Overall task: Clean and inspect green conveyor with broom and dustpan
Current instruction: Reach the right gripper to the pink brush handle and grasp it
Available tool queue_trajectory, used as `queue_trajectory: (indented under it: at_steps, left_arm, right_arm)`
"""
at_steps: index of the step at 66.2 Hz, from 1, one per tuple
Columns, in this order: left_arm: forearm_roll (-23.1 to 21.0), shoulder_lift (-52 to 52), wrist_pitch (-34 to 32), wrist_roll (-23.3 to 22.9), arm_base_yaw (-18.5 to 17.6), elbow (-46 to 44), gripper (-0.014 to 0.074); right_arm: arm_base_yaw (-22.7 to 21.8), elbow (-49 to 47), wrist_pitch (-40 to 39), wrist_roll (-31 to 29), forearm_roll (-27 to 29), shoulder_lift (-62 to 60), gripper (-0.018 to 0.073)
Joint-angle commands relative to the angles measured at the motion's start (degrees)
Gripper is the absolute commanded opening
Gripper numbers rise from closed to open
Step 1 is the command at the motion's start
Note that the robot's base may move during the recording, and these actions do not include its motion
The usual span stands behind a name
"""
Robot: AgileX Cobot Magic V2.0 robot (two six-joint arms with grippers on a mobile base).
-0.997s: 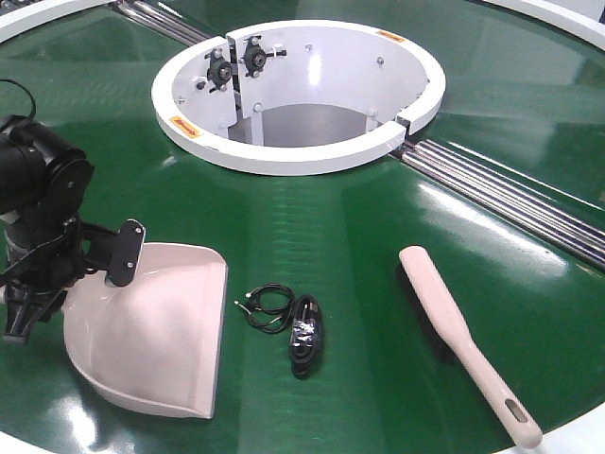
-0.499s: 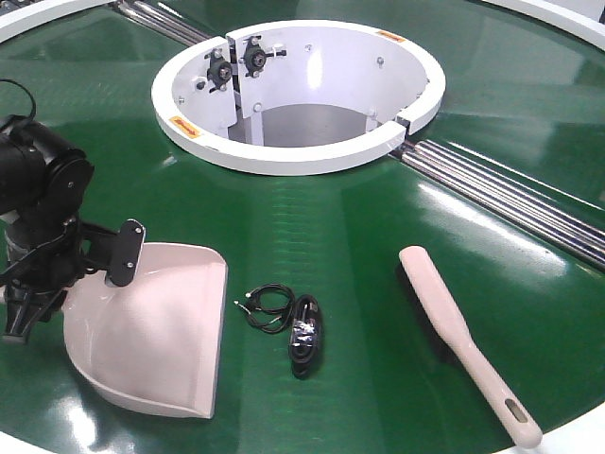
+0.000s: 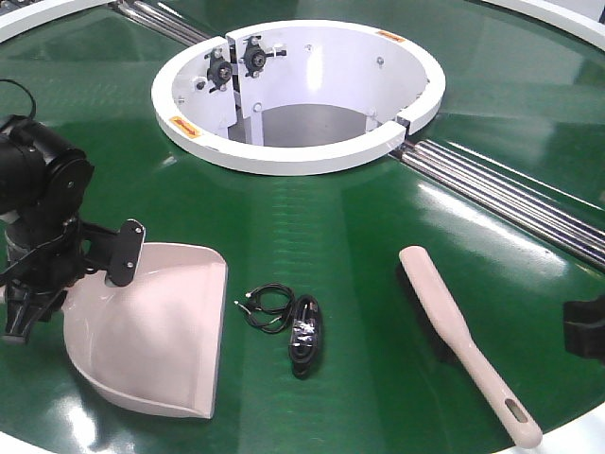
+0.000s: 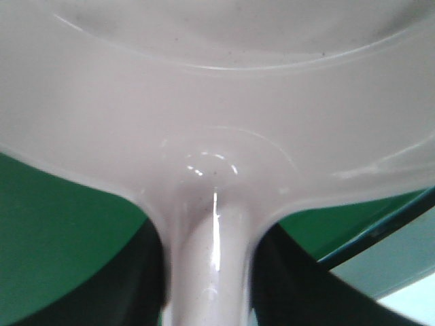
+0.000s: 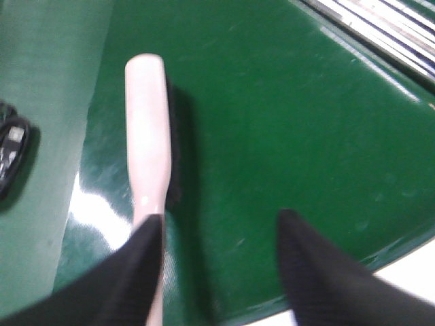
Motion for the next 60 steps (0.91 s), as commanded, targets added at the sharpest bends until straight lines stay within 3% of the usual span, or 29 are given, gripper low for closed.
queue_trajectory:
  at_steps: [1,22,27,39,45,60]
  left_arm:
    - [0.61,-2.29,2.08,-0.34,-0.47,-1.54,-0.0007]
    - [0.61,-2.29,2.08,-0.34,-0.47,-1.54,-0.0007]
    - [0.61,-2.29,2.08,-0.34,-0.47,-1.54,-0.0007]
    - [0.61,-2.29,2.08,-0.34,-0.47,-1.54,-0.0007]
    - [0.61,-2.29,2.08,-0.34,-0.47,-1.54,-0.0007]
    - [0.61,-2.29,2.08,-0.34,-0.47,-1.54,-0.0007]
  right_arm:
    - [0.12,-4.92,-0.04,-4.49,2.85,1.98,0.053]
    - [0.27,-11.39,6.39,-6.02,5.79,11.67,0.0544]
    - [1.97,-12.25,7.02,-5.94,5.91,14.23,0.0544]
    - [9.65,-14.26,8.13,0.33,0.52,20.17,0.0544]
    - [10.34,-15.18,9.35,2.88,-1.61,23.69,0.0544]
    - [11.59,-16.2,10.57,1.41,-2.03,31.93,0.0544]
